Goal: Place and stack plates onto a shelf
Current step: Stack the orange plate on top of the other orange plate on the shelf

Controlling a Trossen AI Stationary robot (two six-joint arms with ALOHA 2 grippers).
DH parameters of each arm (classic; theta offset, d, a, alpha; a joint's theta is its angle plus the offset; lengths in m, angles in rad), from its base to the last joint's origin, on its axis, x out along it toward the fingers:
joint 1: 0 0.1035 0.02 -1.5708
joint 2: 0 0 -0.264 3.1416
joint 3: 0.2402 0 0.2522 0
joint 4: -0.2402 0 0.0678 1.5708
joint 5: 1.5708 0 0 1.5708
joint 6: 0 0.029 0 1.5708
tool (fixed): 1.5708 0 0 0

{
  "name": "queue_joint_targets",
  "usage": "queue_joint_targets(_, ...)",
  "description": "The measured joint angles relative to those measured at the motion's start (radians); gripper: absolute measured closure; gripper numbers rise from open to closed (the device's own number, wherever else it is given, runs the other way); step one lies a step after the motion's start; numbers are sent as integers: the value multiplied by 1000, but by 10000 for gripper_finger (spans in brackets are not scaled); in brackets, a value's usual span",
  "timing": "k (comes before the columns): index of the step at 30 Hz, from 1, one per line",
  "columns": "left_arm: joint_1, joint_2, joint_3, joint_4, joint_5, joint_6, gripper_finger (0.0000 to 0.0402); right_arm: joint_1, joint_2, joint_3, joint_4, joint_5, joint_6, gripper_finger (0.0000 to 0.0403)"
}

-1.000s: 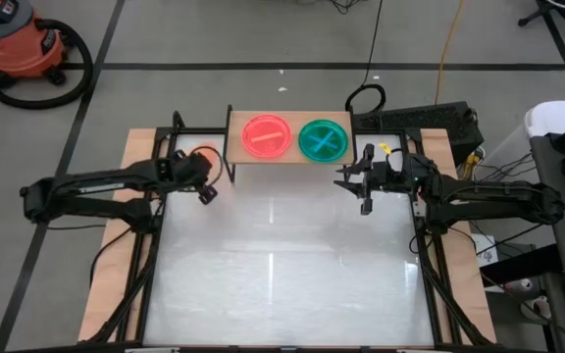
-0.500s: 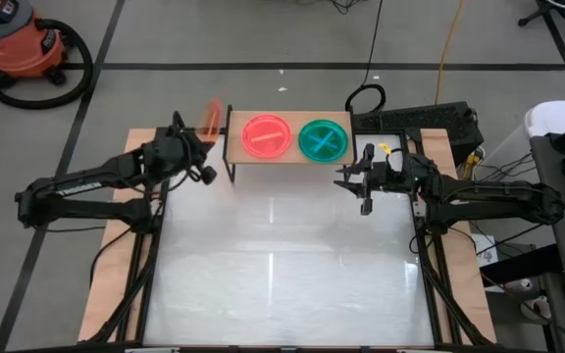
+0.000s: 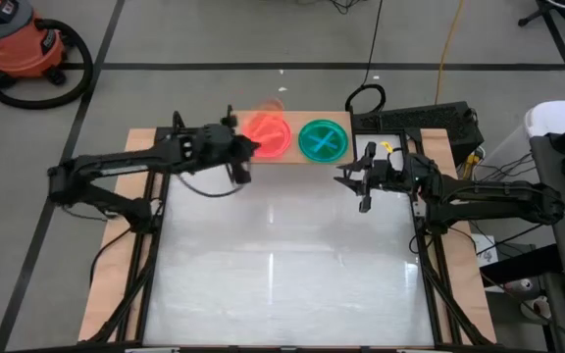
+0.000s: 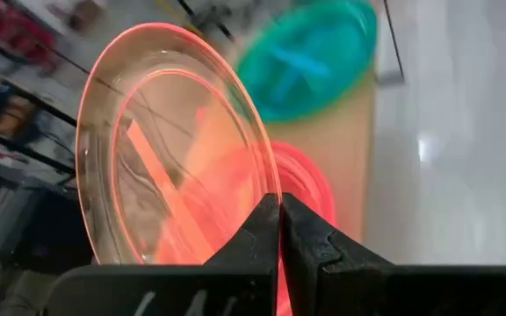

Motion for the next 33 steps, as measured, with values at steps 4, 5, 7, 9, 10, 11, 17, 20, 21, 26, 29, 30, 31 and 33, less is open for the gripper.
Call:
queue_joint_targets(4,5,106,52,-54,0,41,398,0,0,0,-19,-1,1,277)
queue_joint_targets(5,7,120,62,-62,-1,42,396,0,0,0,-23,-2,1,277)
queue_joint_targets(7,8,143,74,-76,-2,46,387,0,0,0,-32,-2,1,277)
queue_joint_targets(9,7,154,77,-90,-1,50,373,0,0,0,-44,-1,1,277)
queue_joint_targets(10,6,156,77,-96,-1,51,365,0,0,0,-46,-1,1,277)
queue_joint_targets(11,6,156,77,-98,-1,51,358,0,0,0,-47,-1,1,277)
queue_joint_targets(17,6,156,78,-125,-2,39,313,0,0,0,-47,-1,1,277)
queue_joint_targets(20,6,156,78,-132,-2,25,287,0,0,0,-48,-1,1,277)
queue_joint_targets(21,6,156,78,-132,-3,21,276,0,0,0,-47,-1,1,277)
queue_joint_targets(26,6,156,78,-131,-41,11,217,0,0,0,-48,0,19,277)
queue_joint_targets(29,6,152,78,-125,-94,5,190,0,0,0,-51,0,24,277)
queue_joint_targets(30,6,148,78,-118,-114,4,185,0,0,0,-54,0,24,277)
queue_joint_targets(31,6,138,77,-119,-127,-1,182,0,0,0,-56,0,24,277)
queue_joint_targets(33,6,109,77,-99,-134,-28,180,0,0,0,-57,-1,24,277)
